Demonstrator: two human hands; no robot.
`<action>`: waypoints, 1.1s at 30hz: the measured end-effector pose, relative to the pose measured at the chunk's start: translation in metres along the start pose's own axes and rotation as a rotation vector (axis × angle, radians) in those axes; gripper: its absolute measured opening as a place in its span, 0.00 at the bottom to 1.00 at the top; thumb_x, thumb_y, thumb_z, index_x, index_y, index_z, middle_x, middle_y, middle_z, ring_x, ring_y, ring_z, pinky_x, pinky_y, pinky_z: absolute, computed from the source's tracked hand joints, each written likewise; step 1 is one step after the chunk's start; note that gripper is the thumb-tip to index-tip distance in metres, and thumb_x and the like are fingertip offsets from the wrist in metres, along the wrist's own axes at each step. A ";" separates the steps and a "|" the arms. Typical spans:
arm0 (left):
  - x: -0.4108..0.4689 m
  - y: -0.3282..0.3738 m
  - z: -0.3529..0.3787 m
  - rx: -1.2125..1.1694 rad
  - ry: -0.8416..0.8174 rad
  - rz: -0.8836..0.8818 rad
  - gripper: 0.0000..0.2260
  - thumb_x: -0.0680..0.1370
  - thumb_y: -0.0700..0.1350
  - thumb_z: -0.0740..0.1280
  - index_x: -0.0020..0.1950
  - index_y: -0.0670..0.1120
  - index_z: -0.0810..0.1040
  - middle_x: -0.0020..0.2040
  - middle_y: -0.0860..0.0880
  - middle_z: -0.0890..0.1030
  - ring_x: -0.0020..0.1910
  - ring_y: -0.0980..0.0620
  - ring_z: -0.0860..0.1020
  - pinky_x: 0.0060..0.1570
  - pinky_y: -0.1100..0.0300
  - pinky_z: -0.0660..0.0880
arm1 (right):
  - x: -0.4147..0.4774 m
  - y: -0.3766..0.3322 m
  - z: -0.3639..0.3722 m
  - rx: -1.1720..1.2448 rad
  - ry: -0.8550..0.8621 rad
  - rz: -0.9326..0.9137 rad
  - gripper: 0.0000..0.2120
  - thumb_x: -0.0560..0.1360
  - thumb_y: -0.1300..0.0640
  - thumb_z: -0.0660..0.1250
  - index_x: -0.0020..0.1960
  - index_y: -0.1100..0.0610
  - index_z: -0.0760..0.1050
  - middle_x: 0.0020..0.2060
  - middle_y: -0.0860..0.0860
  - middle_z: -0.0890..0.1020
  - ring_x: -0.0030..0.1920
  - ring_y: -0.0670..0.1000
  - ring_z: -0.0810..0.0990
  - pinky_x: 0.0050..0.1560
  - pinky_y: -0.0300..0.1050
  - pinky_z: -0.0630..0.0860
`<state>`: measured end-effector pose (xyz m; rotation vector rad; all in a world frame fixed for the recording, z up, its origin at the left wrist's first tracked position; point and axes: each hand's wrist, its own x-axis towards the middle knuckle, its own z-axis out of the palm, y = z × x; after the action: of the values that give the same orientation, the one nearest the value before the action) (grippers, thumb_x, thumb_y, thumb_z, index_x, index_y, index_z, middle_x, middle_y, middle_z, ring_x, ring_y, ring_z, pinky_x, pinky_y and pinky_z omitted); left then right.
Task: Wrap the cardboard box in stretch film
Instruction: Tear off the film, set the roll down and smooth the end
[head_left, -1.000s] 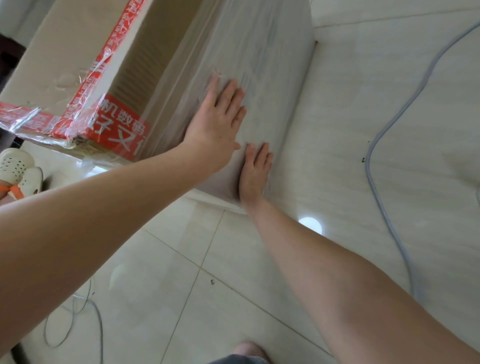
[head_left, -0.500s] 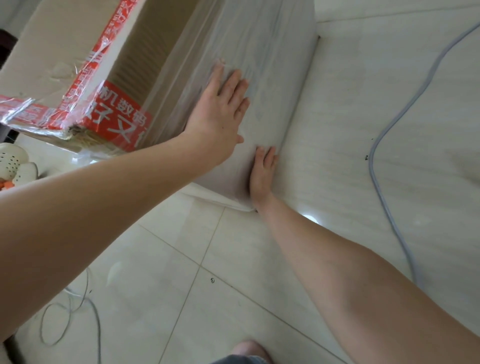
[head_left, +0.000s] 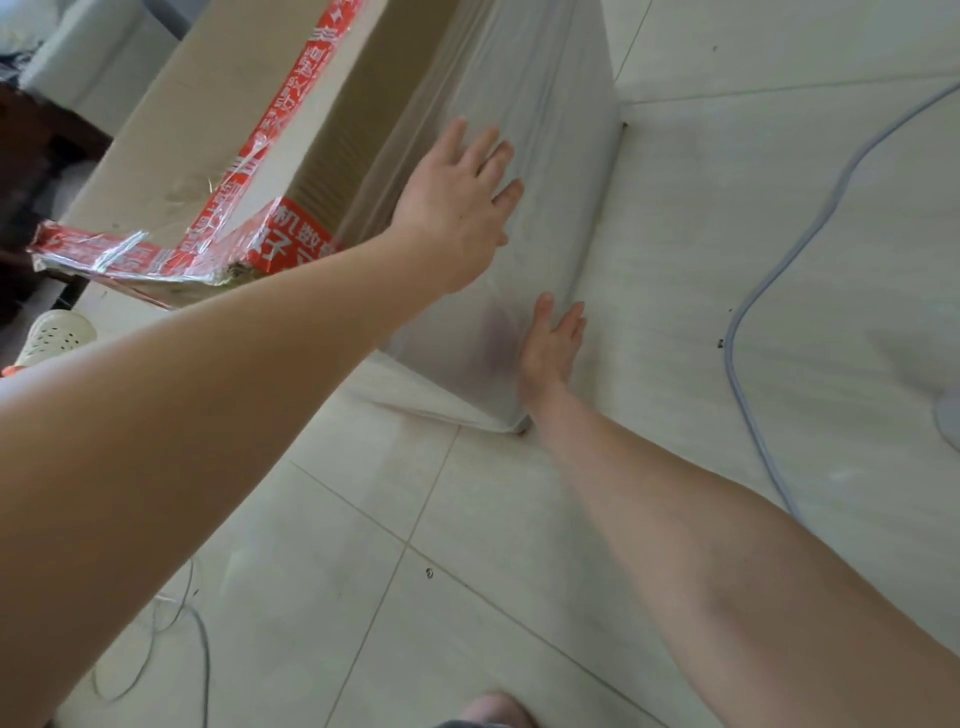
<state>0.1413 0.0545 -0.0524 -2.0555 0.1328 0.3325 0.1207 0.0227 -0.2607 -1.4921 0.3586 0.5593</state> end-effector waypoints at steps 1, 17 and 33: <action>-0.003 0.002 -0.001 0.008 0.023 0.021 0.26 0.82 0.57 0.45 0.78 0.49 0.48 0.78 0.43 0.46 0.77 0.43 0.43 0.73 0.43 0.39 | -0.001 -0.001 -0.004 0.000 0.005 0.003 0.34 0.79 0.37 0.48 0.78 0.52 0.44 0.78 0.52 0.48 0.77 0.53 0.47 0.74 0.54 0.47; -0.034 0.025 0.025 0.215 -0.108 0.084 0.32 0.80 0.62 0.41 0.78 0.46 0.42 0.78 0.40 0.42 0.77 0.41 0.41 0.70 0.37 0.37 | -0.036 -0.008 0.029 0.010 -0.097 -0.142 0.30 0.81 0.41 0.50 0.78 0.50 0.47 0.78 0.51 0.48 0.77 0.52 0.46 0.73 0.55 0.43; -0.023 0.033 0.033 0.204 -0.087 0.061 0.33 0.80 0.63 0.43 0.78 0.44 0.43 0.77 0.38 0.42 0.77 0.39 0.42 0.71 0.37 0.38 | -0.003 0.030 0.028 0.028 -0.171 -0.011 0.32 0.80 0.39 0.47 0.78 0.52 0.45 0.78 0.51 0.47 0.77 0.49 0.43 0.73 0.46 0.40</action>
<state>0.1060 0.0658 -0.0888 -1.8347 0.1694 0.4280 0.0986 0.0497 -0.2828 -1.4072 0.2239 0.6661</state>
